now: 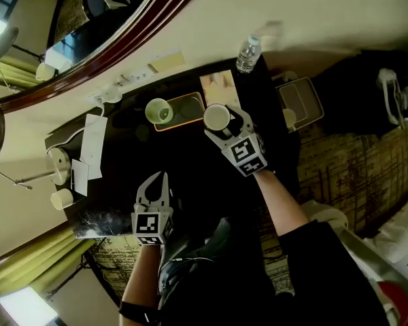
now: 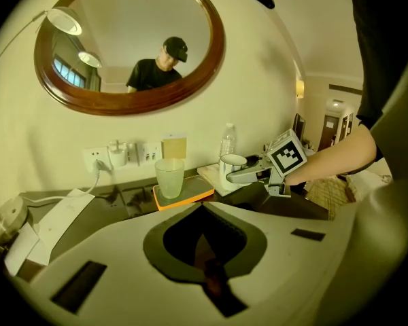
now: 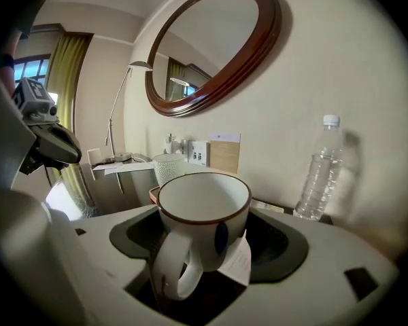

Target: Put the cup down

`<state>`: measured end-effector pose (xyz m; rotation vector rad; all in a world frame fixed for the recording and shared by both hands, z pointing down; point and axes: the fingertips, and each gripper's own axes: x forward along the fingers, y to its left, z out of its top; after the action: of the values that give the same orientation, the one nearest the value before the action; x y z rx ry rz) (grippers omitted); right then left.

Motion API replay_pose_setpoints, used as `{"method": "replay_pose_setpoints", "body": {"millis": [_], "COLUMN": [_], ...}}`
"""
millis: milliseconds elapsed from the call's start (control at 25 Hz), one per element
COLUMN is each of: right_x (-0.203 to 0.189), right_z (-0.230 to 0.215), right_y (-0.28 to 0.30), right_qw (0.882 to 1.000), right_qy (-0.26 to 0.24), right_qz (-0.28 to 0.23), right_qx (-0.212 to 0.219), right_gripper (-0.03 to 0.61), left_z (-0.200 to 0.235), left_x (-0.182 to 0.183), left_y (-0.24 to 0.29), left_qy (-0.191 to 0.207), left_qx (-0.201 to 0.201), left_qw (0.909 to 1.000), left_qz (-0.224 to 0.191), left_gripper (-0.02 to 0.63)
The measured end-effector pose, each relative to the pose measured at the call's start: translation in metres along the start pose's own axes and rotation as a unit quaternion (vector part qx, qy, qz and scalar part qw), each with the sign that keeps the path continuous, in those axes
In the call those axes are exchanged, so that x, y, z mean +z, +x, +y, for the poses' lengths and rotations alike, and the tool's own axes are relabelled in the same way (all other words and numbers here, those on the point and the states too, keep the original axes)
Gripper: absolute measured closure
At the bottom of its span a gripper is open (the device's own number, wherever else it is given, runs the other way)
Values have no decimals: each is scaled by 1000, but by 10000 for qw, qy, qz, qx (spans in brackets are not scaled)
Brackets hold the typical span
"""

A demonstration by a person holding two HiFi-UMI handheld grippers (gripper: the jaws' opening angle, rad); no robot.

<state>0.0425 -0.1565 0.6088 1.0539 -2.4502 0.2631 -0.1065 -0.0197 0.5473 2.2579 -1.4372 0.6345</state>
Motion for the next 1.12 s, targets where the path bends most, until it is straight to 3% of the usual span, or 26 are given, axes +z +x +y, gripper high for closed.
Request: {"method": "replay_pose_setpoints", "body": {"millis": [520, 680, 1120], "right_x": [-63, -74, -90], "right_z": [-13, -12, -11], "right_y": [-62, -69, -75], "right_qw": [9944, 9927, 9888], "right_qy": [552, 618, 890], "right_qz": [319, 394, 502], "right_qx": [-845, -955, -1087], "right_gripper": [188, 187, 164], "left_z": [-5, 10, 7], "left_x": [5, -10, -10], "left_y": [-2, -3, -4], "left_qy": [235, 511, 351], "left_qx": [-275, -208, -236], "left_qw": [9993, 9985, 9991], "left_qz": [-33, -40, -43], "left_gripper": [612, 612, 612]}}
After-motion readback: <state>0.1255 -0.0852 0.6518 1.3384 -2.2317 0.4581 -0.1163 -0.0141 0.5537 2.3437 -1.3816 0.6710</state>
